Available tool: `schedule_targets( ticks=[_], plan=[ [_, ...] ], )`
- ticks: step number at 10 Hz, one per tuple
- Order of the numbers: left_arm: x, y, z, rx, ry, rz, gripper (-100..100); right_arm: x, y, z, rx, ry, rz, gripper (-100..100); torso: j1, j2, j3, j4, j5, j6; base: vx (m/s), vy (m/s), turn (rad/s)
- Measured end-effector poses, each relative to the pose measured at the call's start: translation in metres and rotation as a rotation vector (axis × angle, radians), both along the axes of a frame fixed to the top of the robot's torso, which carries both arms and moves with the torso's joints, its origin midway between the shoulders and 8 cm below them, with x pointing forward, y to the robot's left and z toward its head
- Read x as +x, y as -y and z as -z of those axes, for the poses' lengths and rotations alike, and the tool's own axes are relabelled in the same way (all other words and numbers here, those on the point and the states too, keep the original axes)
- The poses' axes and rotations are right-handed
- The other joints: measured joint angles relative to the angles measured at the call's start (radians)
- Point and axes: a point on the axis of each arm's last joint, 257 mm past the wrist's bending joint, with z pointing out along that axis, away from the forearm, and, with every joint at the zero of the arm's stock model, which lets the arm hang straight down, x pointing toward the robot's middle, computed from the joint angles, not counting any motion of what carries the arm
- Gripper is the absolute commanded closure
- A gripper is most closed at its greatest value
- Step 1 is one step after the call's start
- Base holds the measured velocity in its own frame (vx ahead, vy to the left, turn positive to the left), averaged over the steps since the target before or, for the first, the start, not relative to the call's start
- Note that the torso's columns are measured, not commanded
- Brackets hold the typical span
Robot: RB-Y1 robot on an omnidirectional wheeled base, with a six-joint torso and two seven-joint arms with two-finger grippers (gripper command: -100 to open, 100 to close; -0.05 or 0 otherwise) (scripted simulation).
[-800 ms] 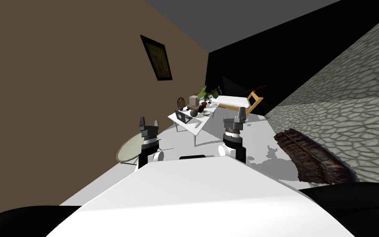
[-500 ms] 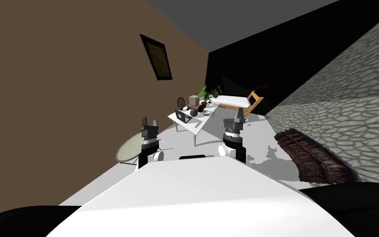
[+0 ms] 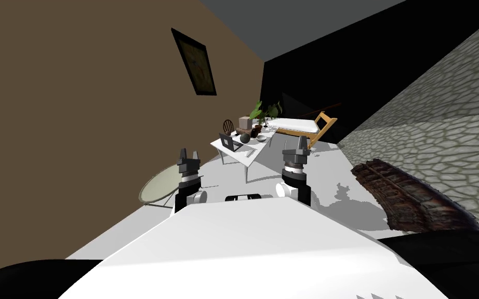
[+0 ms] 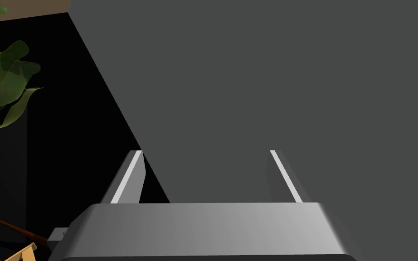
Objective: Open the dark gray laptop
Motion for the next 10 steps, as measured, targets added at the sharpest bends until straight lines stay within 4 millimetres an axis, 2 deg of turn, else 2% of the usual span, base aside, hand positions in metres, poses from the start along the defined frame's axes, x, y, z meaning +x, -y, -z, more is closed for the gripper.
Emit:
schedule_targets(
  ticks=[1,2,4,7,10],
  plan=[
    [0.0,0.0,0.0,0.0,0.0,0.0,0,0.0,0.0,0.0,0.0,0.0,0.0,0,0.0,0.074,-0.148,0.074,0.0,0.0,0.0,0.0,0.0],
    [0.0,0.0,0.0,0.0,0.0,0.0,-100,0.0,0.0,0.0,0.0,0.0,0.0,0,0.0,0.148,-0.295,0.148,0.0,0.0,0.015,-0.02,0.028],
    [0.005,0.0,0.002,0.033,-0.016,0.016,-100,0.0,0.0,0.0,0.0,-0.001,0.0,0,-0.001,0.19,-0.384,0.19,0.0,0.0,0.02,-0.05,0.07],
    [0.019,-0.008,0.01,0.077,-0.058,0.033,-100,0.0,0.0,0.0,0.0,-0.001,0.0,0,-0.002,0.194,-0.39,0.194,-0.001,0.0,0.034,-0.098,0.097],
    [0.038,-0.026,0.02,0.09,-0.109,0.027,-100,0.0,0.0,0.0,0.0,-0.001,0.0,0,0.0,0.194,-0.389,0.195,0.0,0.0,0.034,-0.132,0.142]
  ],
)
